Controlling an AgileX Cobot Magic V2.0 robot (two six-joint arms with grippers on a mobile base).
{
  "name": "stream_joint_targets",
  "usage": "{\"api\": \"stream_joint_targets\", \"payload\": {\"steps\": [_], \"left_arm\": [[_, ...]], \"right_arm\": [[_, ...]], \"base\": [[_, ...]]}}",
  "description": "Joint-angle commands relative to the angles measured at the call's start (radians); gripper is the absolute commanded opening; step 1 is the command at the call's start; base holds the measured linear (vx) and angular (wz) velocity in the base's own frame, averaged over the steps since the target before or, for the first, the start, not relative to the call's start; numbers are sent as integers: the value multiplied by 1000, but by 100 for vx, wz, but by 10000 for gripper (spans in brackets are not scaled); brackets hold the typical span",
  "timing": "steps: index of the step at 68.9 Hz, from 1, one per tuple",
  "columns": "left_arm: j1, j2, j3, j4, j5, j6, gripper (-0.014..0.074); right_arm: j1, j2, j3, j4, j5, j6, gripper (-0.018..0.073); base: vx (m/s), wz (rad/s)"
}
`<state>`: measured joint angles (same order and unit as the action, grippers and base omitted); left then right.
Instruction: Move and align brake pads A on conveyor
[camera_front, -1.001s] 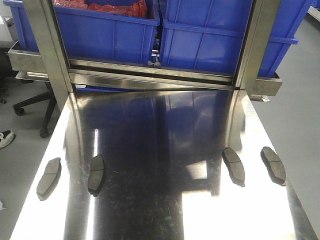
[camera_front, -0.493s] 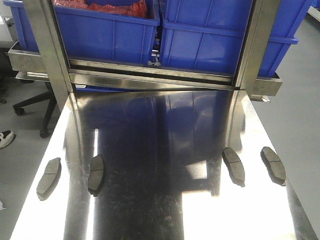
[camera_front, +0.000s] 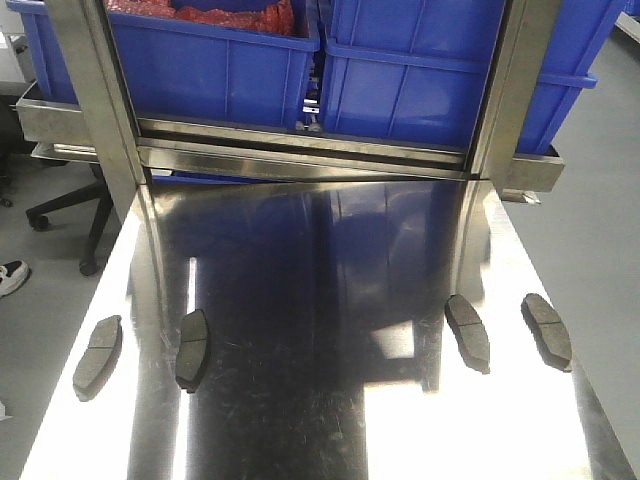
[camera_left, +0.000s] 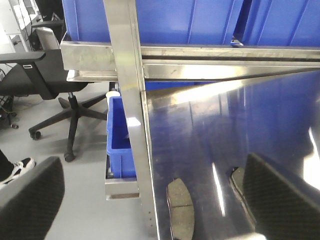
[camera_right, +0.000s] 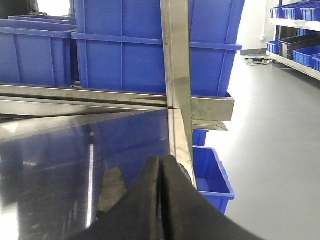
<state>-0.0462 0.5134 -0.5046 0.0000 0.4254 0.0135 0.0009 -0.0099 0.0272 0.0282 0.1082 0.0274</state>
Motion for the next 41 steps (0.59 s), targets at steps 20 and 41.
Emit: {"api": "stream_joint_targets", "payload": {"steps": [20,41], "left_arm": [[-54,484,-260,-25,15,29,631],[-93,894,-479,-25,216,-47,627]], "right_arm": [[-2,-16,21,-7,-73,-7,-10],[-2,-16,21,-7,-73,-7,-10]], "base": [[0,0],[0,0]]}}
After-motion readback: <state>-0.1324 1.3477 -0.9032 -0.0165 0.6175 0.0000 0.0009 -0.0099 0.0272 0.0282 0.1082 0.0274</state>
